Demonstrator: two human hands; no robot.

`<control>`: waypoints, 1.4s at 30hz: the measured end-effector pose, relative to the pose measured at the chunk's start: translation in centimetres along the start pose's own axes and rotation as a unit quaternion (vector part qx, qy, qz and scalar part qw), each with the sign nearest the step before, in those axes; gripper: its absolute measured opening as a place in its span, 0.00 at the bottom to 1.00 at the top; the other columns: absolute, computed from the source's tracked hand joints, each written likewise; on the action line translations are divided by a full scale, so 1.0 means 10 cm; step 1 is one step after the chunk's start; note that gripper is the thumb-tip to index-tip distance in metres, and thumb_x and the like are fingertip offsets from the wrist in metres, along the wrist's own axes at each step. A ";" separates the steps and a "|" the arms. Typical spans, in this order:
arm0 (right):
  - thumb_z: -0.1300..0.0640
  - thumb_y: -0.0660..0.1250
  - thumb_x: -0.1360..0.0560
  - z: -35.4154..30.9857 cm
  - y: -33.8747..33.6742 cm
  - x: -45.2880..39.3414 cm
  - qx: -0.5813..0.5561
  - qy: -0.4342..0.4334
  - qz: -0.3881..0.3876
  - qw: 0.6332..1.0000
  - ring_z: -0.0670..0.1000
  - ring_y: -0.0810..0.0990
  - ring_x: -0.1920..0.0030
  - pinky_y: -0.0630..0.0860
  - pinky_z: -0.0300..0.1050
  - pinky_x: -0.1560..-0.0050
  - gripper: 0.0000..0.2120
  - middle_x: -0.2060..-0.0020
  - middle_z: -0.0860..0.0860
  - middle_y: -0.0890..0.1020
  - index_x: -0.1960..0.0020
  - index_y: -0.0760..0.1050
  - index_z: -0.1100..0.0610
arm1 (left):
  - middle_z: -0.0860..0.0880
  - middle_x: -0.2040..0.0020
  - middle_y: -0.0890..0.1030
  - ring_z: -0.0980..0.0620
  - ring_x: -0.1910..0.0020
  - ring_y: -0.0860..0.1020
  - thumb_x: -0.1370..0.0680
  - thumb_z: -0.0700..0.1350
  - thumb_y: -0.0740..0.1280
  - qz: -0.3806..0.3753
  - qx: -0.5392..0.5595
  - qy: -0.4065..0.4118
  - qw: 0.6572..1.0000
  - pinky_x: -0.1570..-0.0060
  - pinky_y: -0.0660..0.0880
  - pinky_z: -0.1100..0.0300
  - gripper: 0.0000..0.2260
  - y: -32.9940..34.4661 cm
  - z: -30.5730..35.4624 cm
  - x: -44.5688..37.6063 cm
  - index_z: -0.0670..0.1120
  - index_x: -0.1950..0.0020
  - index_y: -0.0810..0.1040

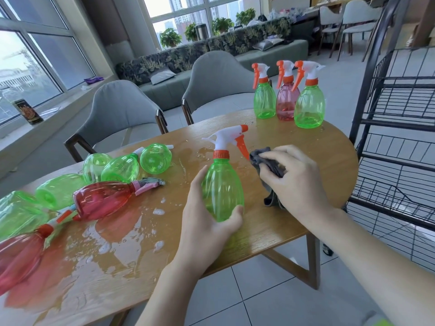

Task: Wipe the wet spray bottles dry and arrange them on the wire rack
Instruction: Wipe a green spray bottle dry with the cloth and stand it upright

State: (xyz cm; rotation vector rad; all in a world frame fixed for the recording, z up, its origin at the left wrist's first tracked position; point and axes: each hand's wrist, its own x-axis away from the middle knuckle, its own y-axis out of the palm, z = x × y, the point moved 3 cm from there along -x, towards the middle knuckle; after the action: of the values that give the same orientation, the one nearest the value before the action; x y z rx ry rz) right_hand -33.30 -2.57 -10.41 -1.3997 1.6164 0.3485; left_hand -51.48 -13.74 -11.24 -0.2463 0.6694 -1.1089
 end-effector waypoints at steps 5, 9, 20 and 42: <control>0.60 0.72 0.20 0.01 -0.09 -0.20 -0.222 0.206 0.044 0.952 0.40 0.85 0.53 0.79 0.33 0.52 0.07 0.54 0.42 0.86 0.44 0.84 0.52 | 0.62 0.28 0.75 0.69 0.30 0.71 0.28 0.46 0.81 -0.013 -0.013 0.009 1.000 0.37 0.66 0.79 0.43 0.00 -0.03 0.01 0.60 0.19 0.62; 0.59 0.70 0.19 -0.03 0.08 -0.28 -0.331 0.271 0.042 0.903 0.48 0.87 0.48 0.83 0.49 0.44 0.07 0.53 0.47 0.88 0.45 0.85 0.52 | 0.60 0.27 0.74 0.65 0.28 0.72 0.28 0.47 0.81 -0.019 -0.027 0.018 0.999 0.34 0.66 0.76 0.44 0.01 -0.03 0.01 0.59 0.18 0.61; 0.58 0.65 0.16 -0.12 0.09 -0.21 -0.236 0.194 -0.108 0.946 0.42 0.85 0.48 0.80 0.41 0.48 0.12 0.51 0.44 0.88 0.36 0.83 0.54 | 0.58 0.25 0.73 0.61 0.26 0.71 0.28 0.52 0.79 -0.027 -0.024 0.022 0.999 0.26 0.70 0.58 0.43 -0.03 -0.03 0.03 0.61 0.18 0.59; 0.55 0.63 0.15 -0.08 -0.39 -0.48 0.003 0.074 -0.159 0.985 0.53 0.81 0.50 0.76 0.43 0.49 0.12 0.49 0.53 0.85 0.38 0.83 0.55 | 0.67 0.24 0.66 0.57 0.24 0.69 0.34 0.50 0.80 -0.037 -0.145 0.124 0.981 0.29 0.60 0.75 0.49 -0.11 -0.06 0.07 0.69 0.19 0.61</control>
State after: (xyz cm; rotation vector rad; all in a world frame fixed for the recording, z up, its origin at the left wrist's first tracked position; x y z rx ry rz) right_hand -30.71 -1.39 -4.87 -1.6804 1.4769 0.0518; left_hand -52.43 -14.80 -11.43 -0.3899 1.0542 -1.1215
